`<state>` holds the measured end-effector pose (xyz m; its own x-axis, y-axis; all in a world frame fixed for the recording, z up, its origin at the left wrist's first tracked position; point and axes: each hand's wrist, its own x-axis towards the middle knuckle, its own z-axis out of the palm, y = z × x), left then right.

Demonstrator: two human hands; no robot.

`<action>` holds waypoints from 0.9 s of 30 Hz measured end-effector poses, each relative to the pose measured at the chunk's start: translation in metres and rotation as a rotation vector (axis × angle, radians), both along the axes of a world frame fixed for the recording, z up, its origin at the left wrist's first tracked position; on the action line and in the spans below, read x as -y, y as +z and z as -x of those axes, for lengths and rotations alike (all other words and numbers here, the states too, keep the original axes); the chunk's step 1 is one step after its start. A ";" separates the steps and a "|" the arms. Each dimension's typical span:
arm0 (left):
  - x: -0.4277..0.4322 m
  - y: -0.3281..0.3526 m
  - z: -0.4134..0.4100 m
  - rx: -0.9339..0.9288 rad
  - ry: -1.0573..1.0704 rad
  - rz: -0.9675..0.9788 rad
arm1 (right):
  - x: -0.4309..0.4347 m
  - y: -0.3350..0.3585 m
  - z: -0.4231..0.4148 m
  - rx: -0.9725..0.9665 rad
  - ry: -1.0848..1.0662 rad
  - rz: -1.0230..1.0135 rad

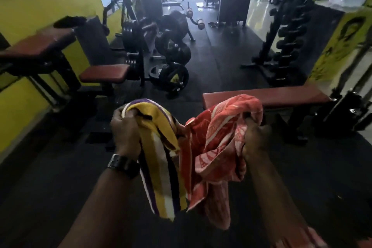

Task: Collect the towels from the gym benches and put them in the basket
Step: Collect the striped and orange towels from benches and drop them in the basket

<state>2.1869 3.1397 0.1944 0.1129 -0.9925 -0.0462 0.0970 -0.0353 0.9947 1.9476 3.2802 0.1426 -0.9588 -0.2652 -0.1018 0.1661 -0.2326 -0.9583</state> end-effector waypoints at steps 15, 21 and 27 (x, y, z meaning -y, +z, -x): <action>0.357 -0.048 0.150 -0.121 -0.063 -0.057 | 0.356 -0.003 0.151 0.005 0.018 0.073; 0.496 -0.035 0.233 -0.084 -0.192 -0.078 | 0.484 0.003 0.211 0.020 -0.069 0.062; 0.627 -0.037 0.347 -0.049 -0.332 -0.064 | 0.613 -0.017 0.295 0.038 -0.072 0.106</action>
<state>1.8398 2.5125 0.1577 -0.2193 -0.9698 -0.1071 0.1175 -0.1352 0.9838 1.6528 2.6675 0.1258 -0.9716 -0.2076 -0.1132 0.1810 -0.3449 -0.9210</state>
